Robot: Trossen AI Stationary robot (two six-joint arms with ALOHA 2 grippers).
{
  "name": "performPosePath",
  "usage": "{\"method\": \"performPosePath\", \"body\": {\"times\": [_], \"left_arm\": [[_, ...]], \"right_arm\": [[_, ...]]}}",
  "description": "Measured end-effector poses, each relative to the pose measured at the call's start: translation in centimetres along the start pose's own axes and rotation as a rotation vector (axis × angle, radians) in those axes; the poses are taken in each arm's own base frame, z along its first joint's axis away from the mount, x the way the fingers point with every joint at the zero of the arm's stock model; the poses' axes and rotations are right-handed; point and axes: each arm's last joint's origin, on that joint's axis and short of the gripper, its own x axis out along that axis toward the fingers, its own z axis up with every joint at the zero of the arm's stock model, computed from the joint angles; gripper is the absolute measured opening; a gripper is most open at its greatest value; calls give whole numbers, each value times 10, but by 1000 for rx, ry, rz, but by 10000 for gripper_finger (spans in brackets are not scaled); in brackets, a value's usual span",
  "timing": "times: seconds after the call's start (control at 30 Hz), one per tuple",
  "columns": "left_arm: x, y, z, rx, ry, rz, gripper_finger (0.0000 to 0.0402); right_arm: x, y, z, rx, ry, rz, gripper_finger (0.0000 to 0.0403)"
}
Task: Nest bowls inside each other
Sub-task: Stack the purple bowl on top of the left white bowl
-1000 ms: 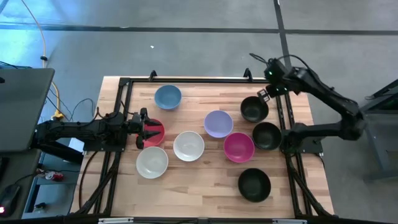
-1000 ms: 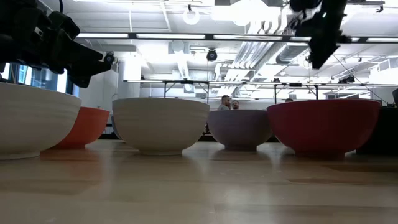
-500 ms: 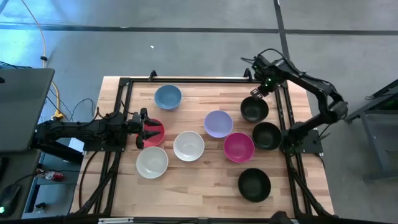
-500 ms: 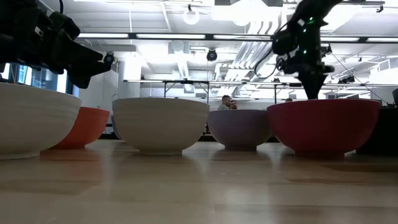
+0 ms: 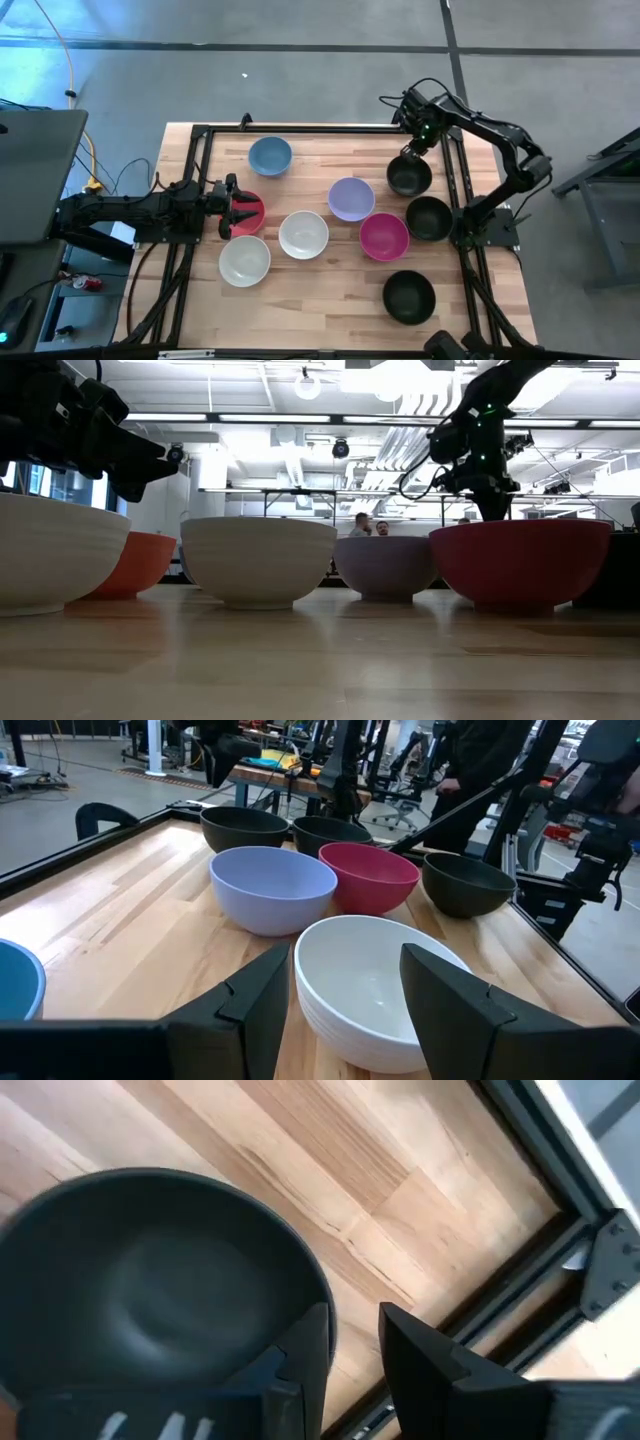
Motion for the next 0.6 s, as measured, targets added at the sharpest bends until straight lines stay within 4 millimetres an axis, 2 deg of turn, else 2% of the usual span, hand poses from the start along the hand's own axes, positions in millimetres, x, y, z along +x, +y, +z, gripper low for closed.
{"method": "performPosePath", "body": {"times": [0.4, 0.6], "left_arm": [[0, 0, 0, 0, 0, 0, 179], [0, 0, 0, 0, 0, 0, 179]], "right_arm": [[0, 3, 4, -117, -51, 80, 86], [-3, 30, 7, -210, -90, 255, 85]]}}
